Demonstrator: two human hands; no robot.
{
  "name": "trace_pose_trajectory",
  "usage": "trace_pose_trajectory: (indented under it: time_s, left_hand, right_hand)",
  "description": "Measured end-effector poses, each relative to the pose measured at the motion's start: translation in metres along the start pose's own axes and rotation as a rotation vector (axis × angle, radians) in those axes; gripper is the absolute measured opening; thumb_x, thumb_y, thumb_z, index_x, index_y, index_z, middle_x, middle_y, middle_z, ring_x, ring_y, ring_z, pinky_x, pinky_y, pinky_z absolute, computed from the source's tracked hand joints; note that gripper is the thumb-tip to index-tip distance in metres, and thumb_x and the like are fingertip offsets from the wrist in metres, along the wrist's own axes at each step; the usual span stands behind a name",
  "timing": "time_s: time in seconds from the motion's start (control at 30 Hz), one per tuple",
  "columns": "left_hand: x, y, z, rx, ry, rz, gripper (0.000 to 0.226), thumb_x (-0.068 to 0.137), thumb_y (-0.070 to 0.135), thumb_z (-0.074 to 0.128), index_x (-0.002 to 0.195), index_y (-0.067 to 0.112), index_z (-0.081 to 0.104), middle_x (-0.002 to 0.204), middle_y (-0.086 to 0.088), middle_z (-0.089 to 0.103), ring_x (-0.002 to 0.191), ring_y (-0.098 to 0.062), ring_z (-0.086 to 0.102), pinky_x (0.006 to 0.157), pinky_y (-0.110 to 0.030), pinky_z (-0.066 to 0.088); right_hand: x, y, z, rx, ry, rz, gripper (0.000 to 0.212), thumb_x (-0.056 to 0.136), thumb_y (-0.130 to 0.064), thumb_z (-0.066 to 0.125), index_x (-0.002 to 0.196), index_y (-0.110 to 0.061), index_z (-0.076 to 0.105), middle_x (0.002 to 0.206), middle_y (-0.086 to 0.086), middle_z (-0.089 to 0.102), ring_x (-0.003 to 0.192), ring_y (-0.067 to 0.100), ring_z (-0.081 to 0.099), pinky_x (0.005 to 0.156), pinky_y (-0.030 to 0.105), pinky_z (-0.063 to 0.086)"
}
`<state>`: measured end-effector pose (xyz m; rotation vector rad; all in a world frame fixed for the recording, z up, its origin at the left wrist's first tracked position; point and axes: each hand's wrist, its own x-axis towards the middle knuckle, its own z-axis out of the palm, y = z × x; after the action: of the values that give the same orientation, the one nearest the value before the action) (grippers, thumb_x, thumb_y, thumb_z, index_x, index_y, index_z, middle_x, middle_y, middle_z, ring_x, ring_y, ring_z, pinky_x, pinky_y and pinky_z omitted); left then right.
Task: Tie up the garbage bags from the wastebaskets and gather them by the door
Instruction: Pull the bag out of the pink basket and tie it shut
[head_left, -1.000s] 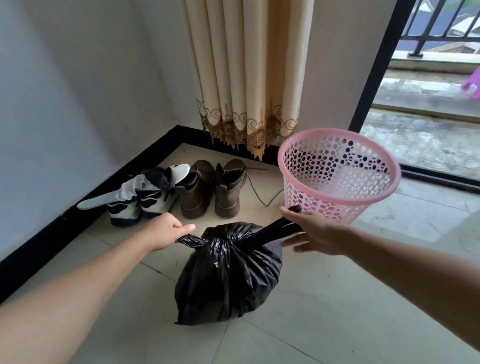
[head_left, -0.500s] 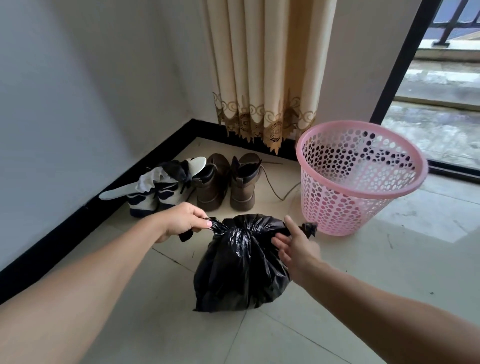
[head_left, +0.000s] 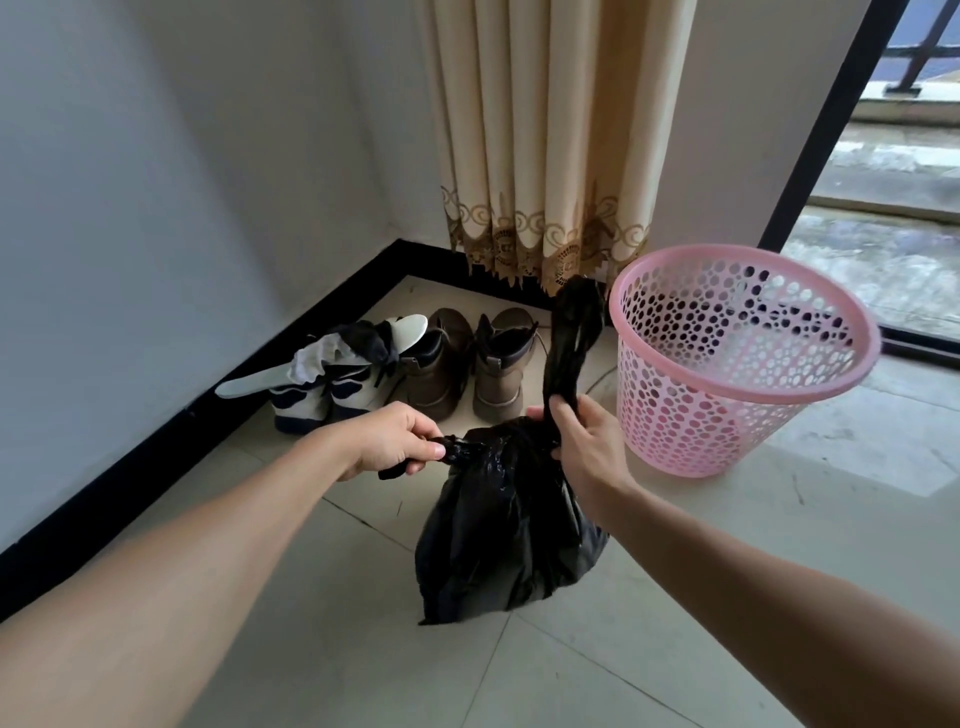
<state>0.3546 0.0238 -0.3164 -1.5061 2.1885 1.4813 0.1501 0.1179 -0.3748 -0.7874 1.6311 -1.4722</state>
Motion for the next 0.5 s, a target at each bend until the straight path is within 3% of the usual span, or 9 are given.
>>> trace_pose_trajectory:
  time_s: [0.07, 0.17, 0.23, 0.33, 0.43, 0.5]
  left_hand:
    - [0.0, -0.002, 0.0, 0.028, 0.01, -0.028, 0.016, 0.095, 0.015, 0.056, 0.097, 0.007, 0.07, 0.052, 0.001, 0.048, 0.052, -0.011, 0.039, 0.052, -0.021, 0.031]
    - [0.001, -0.003, -0.005, 0.018, 0.076, 0.01, 0.014, 0.092, 0.016, 0.061, 0.094, 0.009, 0.073, 0.059, -0.002, 0.056, 0.053, -0.008, 0.048, 0.062, -0.02, 0.038]
    - [0.001, 0.002, -0.013, -0.039, 0.16, 0.072, 0.011, 0.089, 0.014, 0.065, 0.09, 0.009, 0.075, 0.067, -0.004, 0.063, 0.058, -0.007, 0.055, 0.071, -0.022, 0.041]
    - [0.003, 0.023, -0.013, -0.156, 0.237, 0.167, 0.01, 0.09, 0.007, 0.063, 0.089, 0.007, 0.073, 0.066, -0.003, 0.062, 0.062, -0.008, 0.056, 0.067, -0.021, 0.044]
    - [0.009, 0.046, -0.006, -0.262, 0.267, 0.233, 0.011, 0.091, 0.004, 0.06, 0.089, 0.009, 0.07, 0.068, 0.0, 0.061, 0.063, -0.008, 0.057, 0.064, -0.022, 0.044]
    - [0.014, 0.054, -0.003, -0.321, 0.269, 0.244, 0.014, 0.09, 0.004, 0.061, 0.085, 0.014, 0.069, 0.069, 0.002, 0.063, 0.065, -0.009, 0.06, 0.066, -0.024, 0.044]
  right_hand:
    - [0.0, -0.015, 0.004, -0.018, -0.093, -0.031, 0.029, 0.101, -0.025, 0.048, 0.083, -0.007, 0.062, 0.07, 0.001, 0.072, 0.053, 0.011, 0.056, 0.049, 0.021, 0.045]
    - [0.014, -0.011, 0.0, -0.301, -0.158, -0.012, 0.036, 0.1, -0.024, 0.048, 0.068, -0.009, 0.055, 0.056, 0.001, 0.061, 0.05, 0.014, 0.053, 0.054, 0.027, 0.042]
    - [0.023, -0.004, -0.007, -0.681, -0.222, -0.018, 0.035, 0.098, -0.029, 0.048, 0.067, -0.015, 0.055, 0.066, 0.007, 0.065, 0.065, 0.026, 0.063, 0.065, 0.034, 0.049]
    - [0.019, -0.002, -0.005, -1.1, -0.456, -0.071, 0.027, 0.094, -0.031, 0.045, 0.085, -0.013, 0.062, 0.094, 0.014, 0.067, 0.092, 0.035, 0.062, 0.083, 0.038, 0.046]
    - [0.004, -0.01, 0.002, -1.05, -0.735, -0.015, 0.033, 0.087, -0.039, 0.051, 0.093, -0.01, 0.066, 0.09, 0.009, 0.066, 0.087, 0.029, 0.06, 0.072, 0.034, 0.044]
    - [-0.004, -0.012, 0.004, -1.068, -0.763, -0.004, 0.047, 0.078, -0.061, 0.06, 0.092, -0.017, 0.067, 0.086, 0.003, 0.066, 0.081, 0.024, 0.062, 0.068, 0.033, 0.047]
